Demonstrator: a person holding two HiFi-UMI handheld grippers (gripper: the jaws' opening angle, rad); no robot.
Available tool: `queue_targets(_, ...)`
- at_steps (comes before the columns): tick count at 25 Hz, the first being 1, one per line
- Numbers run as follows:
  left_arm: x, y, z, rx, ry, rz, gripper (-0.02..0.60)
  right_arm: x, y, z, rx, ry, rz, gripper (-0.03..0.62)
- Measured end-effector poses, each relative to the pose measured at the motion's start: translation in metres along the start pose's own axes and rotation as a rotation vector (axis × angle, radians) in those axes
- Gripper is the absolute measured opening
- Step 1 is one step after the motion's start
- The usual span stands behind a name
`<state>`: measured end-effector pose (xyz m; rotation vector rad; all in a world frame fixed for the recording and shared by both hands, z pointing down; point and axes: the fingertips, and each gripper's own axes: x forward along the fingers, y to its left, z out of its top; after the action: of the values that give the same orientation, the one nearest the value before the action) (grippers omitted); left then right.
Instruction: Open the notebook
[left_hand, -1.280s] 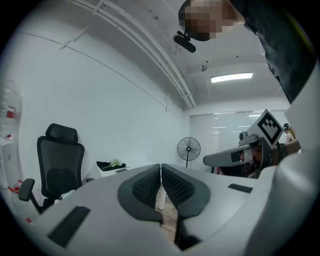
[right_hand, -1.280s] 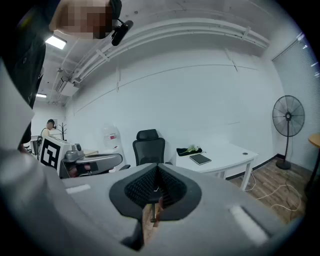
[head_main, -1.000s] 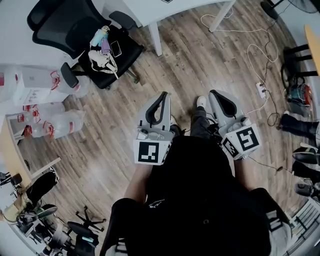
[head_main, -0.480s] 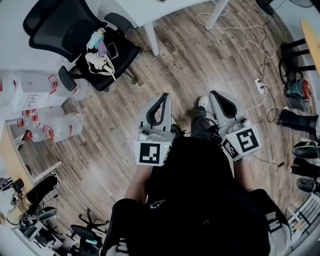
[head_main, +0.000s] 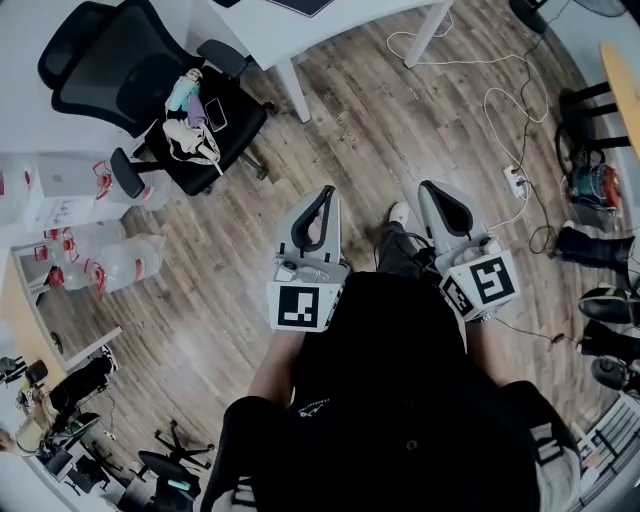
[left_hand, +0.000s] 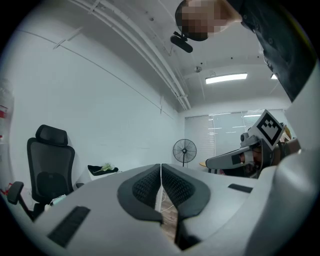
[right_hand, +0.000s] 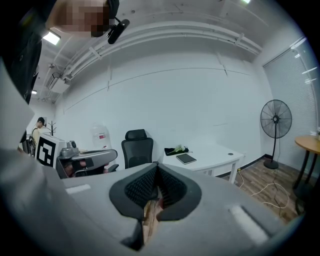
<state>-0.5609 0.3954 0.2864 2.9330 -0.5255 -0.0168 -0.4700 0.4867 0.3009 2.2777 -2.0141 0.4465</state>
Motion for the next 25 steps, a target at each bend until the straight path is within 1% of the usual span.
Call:
queue_targets(4,0.036,-0.013,0.008,0.004,-0.021,0.028,0.009,0.006,-0.038,0.015,-0.006,-0.025,0.029,0.005)
queue_targets(7,0.066,-0.029,0.010,0.014,-0.038,0.032,0.009,0.006,-0.071,0.025,-0.021,-0.044,0.049,0.005)
queue_targets(10,0.092,-0.049,0.012,0.016,-0.054,0.051,0.009,0.002,-0.101,0.032,-0.029,-0.047,0.075,0.005)
queue_targets(13,0.116,-0.068,0.010,0.056,-0.048,0.070,0.009,-0.005,-0.132,0.038,-0.034,-0.054,0.102,0.005)
queue_targets(16,0.136,-0.087,0.005,0.092,-0.032,0.087,0.009,-0.014,-0.161,0.040,-0.031,-0.058,0.115,0.005)
queue_targets(20,0.158,-0.107,0.004,0.083,-0.033,0.112,0.009,-0.025,-0.194,0.041,-0.018,-0.063,0.127,0.005)
queue_targets(25,0.175,-0.125,-0.001,0.091,-0.030,0.127,0.009,-0.036,-0.226,0.034,-0.006,-0.064,0.123,0.005)
